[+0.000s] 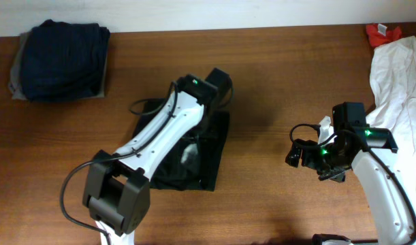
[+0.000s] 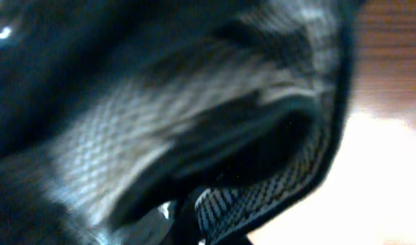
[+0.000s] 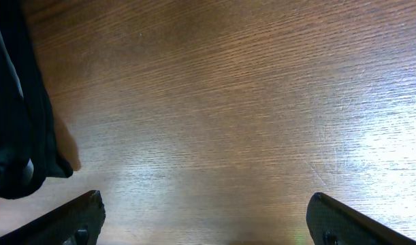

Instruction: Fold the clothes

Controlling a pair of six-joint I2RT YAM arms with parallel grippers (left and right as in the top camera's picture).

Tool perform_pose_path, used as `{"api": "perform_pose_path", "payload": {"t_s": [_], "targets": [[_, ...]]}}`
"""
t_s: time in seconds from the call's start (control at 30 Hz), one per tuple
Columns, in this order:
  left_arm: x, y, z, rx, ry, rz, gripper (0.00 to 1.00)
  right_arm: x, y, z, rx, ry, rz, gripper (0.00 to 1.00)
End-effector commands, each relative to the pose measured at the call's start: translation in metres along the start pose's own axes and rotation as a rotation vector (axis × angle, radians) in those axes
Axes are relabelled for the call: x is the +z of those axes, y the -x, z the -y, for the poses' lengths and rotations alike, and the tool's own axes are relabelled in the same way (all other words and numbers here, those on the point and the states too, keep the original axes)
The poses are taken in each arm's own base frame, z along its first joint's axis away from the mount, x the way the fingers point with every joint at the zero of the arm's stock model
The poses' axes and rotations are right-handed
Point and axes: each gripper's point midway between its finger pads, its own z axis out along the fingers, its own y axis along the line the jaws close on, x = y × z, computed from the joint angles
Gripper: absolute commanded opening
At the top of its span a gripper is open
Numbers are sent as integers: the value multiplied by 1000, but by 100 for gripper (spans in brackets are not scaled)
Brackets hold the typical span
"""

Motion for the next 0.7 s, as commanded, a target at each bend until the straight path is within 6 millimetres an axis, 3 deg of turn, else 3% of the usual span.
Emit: {"api": "perform_pose_path", "payload": {"t_s": [0.0, 0.13, 0.2, 0.3, 0.67], "targets": [[-35, 26, -34, -35, 97, 89, 1, -3, 3, -1, -2, 8, 9, 98], [-76, 38, -60, -87, 118, 140, 1, -3, 3, -1, -2, 7, 9, 98], [-102, 44, -81, -136, 127, 177, 1, -3, 3, -1, -2, 8, 9, 98], [-123, 53, -106, -159, 110, 220, 1, -3, 3, -1, -2, 7, 9, 98], [-120, 62, -206, -371, 172, 202, 1, -3, 3, -1, -2, 7, 9, 98]]}}
